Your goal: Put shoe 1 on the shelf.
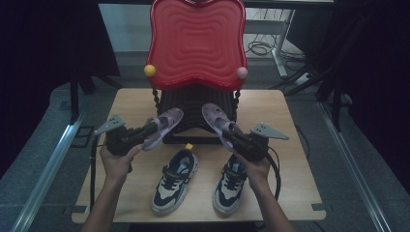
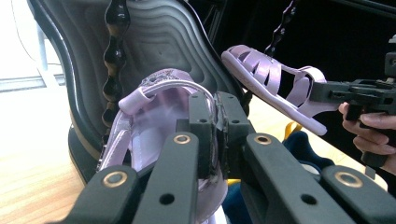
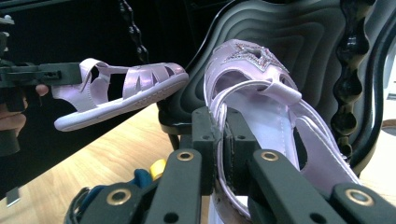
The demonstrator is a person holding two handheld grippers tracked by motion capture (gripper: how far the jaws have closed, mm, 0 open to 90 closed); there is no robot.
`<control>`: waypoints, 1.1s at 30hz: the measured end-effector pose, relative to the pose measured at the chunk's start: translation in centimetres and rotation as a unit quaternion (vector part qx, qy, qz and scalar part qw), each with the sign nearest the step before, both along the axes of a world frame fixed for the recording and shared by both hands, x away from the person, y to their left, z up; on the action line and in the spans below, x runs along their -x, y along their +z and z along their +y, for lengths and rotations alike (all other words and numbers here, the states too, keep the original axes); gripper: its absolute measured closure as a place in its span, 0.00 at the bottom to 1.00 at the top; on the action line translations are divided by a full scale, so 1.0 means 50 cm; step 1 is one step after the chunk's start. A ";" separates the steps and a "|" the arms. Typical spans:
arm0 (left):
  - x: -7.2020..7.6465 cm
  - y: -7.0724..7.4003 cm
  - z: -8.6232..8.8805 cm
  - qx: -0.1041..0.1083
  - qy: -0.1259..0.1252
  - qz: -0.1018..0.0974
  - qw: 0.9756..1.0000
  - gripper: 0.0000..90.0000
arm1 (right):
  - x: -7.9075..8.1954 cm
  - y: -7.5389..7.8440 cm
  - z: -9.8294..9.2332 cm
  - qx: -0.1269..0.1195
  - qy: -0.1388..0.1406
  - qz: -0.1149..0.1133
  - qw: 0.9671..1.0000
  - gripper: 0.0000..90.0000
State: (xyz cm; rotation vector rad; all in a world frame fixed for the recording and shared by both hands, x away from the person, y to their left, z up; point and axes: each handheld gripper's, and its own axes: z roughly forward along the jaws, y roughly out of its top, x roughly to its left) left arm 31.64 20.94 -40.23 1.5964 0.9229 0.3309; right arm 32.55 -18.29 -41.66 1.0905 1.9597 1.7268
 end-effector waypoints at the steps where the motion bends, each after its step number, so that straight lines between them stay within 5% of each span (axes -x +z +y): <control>1: -0.002 0.000 -0.002 -0.001 0.000 0.000 1.000 0.96 | -0.002 0.000 0.001 -0.002 -0.002 0.003 1.000 0.95; 33: -0.081 0.021 -0.051 0.007 0.014 -0.030 0.999 0.96 | -0.067 0.022 0.061 0.010 -0.029 0.005 1.000 0.95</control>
